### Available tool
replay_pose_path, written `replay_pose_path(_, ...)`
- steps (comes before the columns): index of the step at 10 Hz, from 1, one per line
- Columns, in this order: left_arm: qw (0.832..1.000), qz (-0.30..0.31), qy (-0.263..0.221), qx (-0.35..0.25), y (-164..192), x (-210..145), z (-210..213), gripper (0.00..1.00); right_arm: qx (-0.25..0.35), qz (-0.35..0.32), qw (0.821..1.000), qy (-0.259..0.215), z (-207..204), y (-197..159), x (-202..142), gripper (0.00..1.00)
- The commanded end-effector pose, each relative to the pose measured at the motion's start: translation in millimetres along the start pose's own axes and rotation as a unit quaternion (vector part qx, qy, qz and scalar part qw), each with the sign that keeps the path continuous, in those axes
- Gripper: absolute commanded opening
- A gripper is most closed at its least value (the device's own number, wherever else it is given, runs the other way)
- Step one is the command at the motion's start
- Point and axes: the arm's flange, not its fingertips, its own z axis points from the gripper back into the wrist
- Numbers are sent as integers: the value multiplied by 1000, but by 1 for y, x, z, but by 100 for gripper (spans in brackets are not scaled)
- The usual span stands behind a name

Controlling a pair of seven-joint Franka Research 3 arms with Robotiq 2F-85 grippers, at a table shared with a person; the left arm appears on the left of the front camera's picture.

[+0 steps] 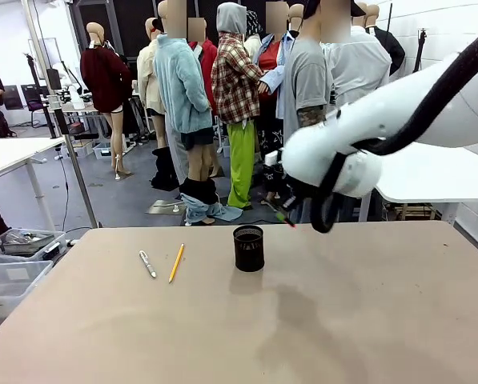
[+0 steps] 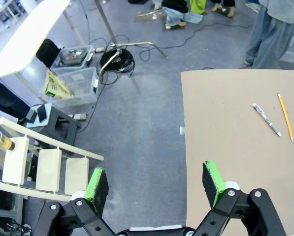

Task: Place the pens into the pen holder.
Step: Pick up a writing instrument from the table and place it into the Pen holder.

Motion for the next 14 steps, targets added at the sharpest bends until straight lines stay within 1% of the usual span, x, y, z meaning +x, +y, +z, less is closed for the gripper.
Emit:
replay_pose_path(1,1000,7,-5,3,-1,2,-1,100,157,119,976,-90,36,-39,-65,0)
replay_pose_path(2,1000,7,-5,3,-1,2,-1,100,184,144,965,-119,34,-41,-56,0)
replay_pose_path(4,1000,7,-5,3,-1,2,-1,100,210,151,957,-133,18,-49,-38,0)
replay_pose_path(6,1000,7,-5,3,-1,2,-1,100,238,156,947,-148,3,-50,-28,0)
replay_pose_path(10,1000,7,-5,3,-1,2,-1,100,263,145,934,-195,-14,-47,-13,0)
replay_pose_path(11,1000,7,-5,3,-1,2,-1,100,270,142,932,-198,-21,-45,-6,0)
replay_pose_path(14,1000,7,-5,3,-1,2,-1,100,288,139,929,-186,-47,-49,3,0)
